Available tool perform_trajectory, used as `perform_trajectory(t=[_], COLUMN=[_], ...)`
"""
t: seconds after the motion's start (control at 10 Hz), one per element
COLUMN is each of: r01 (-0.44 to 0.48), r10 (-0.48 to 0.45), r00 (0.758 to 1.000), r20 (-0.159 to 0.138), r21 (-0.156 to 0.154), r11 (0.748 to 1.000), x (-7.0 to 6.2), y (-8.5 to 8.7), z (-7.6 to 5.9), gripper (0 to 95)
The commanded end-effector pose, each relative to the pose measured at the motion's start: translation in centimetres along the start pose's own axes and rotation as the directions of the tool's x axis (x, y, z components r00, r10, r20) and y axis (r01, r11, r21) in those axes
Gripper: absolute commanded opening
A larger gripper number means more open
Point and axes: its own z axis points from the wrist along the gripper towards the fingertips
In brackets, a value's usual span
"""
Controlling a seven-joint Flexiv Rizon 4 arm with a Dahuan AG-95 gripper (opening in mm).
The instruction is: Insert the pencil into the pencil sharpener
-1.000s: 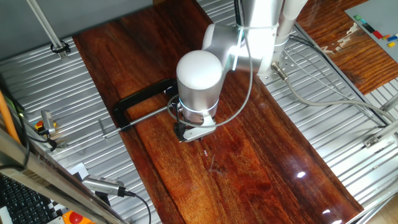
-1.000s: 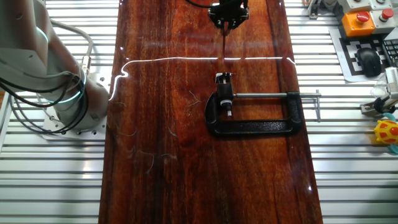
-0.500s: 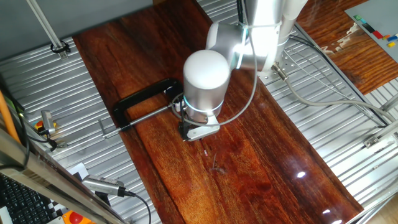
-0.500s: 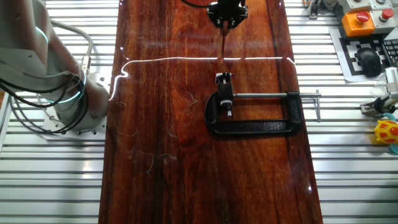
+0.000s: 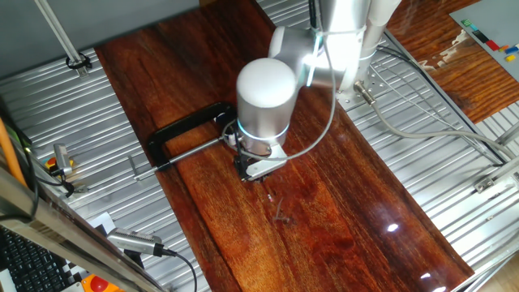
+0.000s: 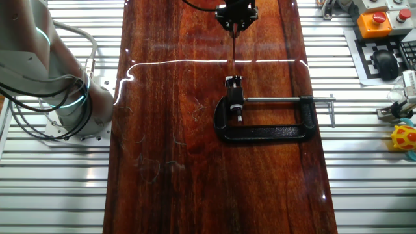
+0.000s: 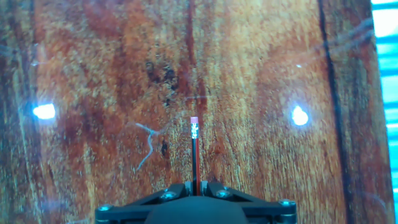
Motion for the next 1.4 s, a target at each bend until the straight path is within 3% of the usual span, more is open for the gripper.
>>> perform_trajectory(t=[0.1,0.4,0.8,1.4], r01=[0.059,0.111,0.122,0.142], r10=[-0.059,-0.110,-0.122,-0.142], r00=[0.998,0.994,0.993,0.990], r20=[0.014,0.028,0.002,0.001], r21=[-0.009,-0.021,-0.019,-0.025], r11=[0.998,0.994,0.992,0.990], x=[0.0,0.1,0.4,0.5], y=[0.2,0.3,0.7,0.8], z=[0.0,0.0,0.6,1.5], gripper=[0.0,0.0,0.0,0.0])
